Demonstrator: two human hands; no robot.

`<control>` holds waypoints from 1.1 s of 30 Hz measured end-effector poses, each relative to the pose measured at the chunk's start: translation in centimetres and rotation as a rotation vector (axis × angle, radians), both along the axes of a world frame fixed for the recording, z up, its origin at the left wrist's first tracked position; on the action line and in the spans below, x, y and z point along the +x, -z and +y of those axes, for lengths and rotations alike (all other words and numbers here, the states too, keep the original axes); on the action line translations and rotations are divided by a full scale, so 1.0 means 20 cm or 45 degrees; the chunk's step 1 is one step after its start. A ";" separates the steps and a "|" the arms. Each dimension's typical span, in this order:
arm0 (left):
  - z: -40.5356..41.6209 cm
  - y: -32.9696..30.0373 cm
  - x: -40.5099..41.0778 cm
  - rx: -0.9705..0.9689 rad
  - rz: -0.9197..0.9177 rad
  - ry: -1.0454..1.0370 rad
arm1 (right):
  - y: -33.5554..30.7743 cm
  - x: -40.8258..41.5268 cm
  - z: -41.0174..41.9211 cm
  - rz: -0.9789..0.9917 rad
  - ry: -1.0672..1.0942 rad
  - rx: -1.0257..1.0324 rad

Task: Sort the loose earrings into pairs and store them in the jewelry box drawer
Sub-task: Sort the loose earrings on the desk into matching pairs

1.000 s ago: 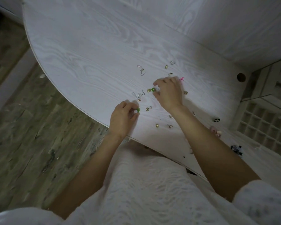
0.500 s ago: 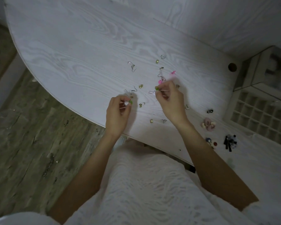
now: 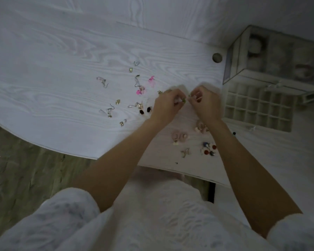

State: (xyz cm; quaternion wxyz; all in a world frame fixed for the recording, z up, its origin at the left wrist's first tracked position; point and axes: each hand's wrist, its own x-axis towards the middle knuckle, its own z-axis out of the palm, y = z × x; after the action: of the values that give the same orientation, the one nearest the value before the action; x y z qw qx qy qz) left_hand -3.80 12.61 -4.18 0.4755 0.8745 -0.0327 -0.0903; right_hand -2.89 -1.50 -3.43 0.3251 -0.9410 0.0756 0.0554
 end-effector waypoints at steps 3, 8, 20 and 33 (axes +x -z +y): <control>-0.08 0.03 0.07 0.097 -0.019 0.039 | 0.03 0.06 -0.05 0.054 -0.041 -0.082; -0.12 0.04 0.11 0.273 0.005 0.123 | 0.02 0.07 -0.18 0.059 -0.080 -0.124; -0.17 0.11 0.13 0.311 -0.086 0.033 | 0.07 0.10 -0.13 0.113 -0.212 -0.105; 0.25 -0.11 -0.06 0.173 -0.181 -0.074 | -0.05 -0.07 -0.11 -0.186 -0.251 -0.092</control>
State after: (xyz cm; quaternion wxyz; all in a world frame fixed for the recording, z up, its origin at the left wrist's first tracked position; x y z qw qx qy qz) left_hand -4.96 17.66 -1.89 0.4140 0.9095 -0.0349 -0.0161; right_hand -4.24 -3.72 -2.51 0.2884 -0.9566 -0.0393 0.0157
